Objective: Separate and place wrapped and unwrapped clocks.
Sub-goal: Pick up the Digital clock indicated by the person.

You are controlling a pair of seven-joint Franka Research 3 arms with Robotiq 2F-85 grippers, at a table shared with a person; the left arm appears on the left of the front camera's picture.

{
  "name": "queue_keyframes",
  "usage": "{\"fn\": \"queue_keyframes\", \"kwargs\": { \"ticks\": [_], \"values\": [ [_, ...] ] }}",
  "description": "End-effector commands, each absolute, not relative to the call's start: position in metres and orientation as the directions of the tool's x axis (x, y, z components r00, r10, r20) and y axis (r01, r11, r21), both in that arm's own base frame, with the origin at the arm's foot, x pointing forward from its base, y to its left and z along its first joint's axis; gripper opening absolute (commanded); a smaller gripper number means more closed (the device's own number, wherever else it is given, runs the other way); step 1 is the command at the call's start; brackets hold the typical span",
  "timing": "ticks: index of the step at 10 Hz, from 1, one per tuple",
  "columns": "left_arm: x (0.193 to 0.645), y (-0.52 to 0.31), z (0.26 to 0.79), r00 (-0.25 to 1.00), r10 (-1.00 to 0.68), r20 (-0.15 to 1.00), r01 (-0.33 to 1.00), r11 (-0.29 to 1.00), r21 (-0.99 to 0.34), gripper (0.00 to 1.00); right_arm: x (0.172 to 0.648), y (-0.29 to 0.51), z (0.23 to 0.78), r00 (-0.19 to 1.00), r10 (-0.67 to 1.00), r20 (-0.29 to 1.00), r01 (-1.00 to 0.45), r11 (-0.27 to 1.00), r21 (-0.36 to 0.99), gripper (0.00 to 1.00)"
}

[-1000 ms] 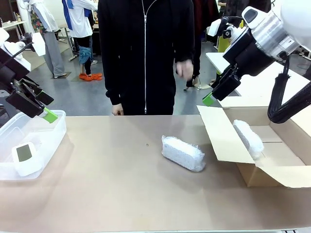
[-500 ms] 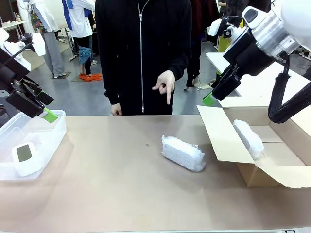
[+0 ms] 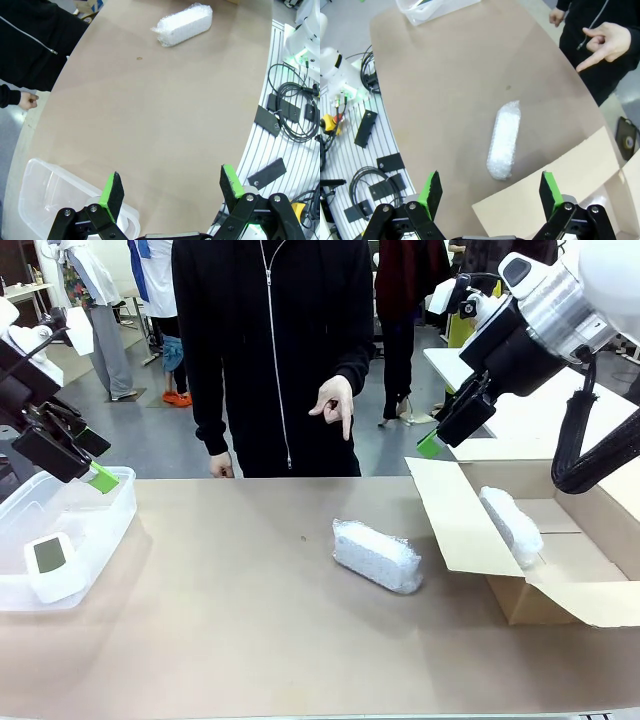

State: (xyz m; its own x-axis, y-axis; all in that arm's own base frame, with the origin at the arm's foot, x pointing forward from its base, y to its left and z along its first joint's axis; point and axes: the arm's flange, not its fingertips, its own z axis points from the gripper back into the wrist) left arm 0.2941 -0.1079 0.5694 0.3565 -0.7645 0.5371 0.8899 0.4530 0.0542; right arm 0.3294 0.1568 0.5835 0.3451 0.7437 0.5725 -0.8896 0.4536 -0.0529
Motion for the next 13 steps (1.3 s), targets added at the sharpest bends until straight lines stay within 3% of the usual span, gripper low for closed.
{"fn": "queue_keyframes", "kwargs": {
  "ticks": [1,11,13],
  "values": [
    [0.294,-0.109,0.569,0.36,-0.762,0.538,0.885,0.462,0.063,1.0,0.328,0.156,0.584,0.341,0.753,0.562,-0.893,0.446,-0.056,1.0],
    [0.294,-0.109,0.569,0.36,-0.762,0.538,0.885,0.462,0.063,1.0,0.329,0.157,0.584,0.345,0.744,0.573,-0.89,0.454,-0.053,1.0],
    [0.294,-0.109,0.569,0.36,-0.762,0.538,0.885,0.462,0.063,1.0,0.338,0.209,0.58,0.505,0.719,0.478,-0.834,0.548,0.058,1.0]
  ]
}}
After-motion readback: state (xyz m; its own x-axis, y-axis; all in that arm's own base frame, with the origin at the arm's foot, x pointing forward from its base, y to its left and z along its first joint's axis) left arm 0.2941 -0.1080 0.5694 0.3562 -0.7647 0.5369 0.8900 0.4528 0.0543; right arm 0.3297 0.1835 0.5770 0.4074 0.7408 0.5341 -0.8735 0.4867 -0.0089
